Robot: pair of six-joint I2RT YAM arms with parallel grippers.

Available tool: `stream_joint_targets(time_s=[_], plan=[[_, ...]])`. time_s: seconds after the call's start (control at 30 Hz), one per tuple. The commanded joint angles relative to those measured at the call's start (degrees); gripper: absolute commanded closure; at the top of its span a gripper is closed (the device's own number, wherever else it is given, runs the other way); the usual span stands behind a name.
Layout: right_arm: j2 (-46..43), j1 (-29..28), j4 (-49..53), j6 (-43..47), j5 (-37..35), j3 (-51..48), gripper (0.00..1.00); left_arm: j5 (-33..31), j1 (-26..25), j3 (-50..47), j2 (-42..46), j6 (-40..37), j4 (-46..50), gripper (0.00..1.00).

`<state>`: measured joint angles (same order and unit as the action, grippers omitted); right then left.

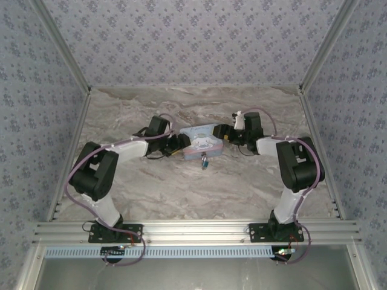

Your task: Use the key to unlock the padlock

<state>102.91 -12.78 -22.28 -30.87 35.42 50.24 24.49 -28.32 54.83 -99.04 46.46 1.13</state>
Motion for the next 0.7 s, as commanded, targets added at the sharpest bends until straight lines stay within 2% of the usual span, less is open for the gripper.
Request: stream_joint_targets(time_s=[0.0,0.13,0.27,0.37,0.5,0.67], plan=[[-3.6,3.2,-3.4,3.2,-2.6,-3.1,0.16,-4.5,-0.9,-4.9,0.6,4.3,1.8,0.29],[-10.7,6.4,-4.6,3.9,-0.1,-9.9,0.16,-5.1,-1.5,-5.0,0.8,5.1,1.5,0.29],[-18.4,6.1,-3.3,4.6,3.9,-16.6,0.19,-6.1,-1.9,-4.9,1.2,5.8,1.2,0.29],[-24.1,3.6,-3.0,3.0,3.2,-22.3,0.22,-6.4,-2.3,-5.0,1.3,6.3,0.8,0.29],[-30.0,-1.7,-4.7,0.4,-1.8,-28.5,0.24,-6.8,-2.8,-5.8,1.5,7.4,-0.5,0.29],[-27.4,-8.4,-9.4,-1.4,-3.7,-28.5,0.26,-6.9,-3.2,-6.0,1.4,8.1,-1.6,0.29]])
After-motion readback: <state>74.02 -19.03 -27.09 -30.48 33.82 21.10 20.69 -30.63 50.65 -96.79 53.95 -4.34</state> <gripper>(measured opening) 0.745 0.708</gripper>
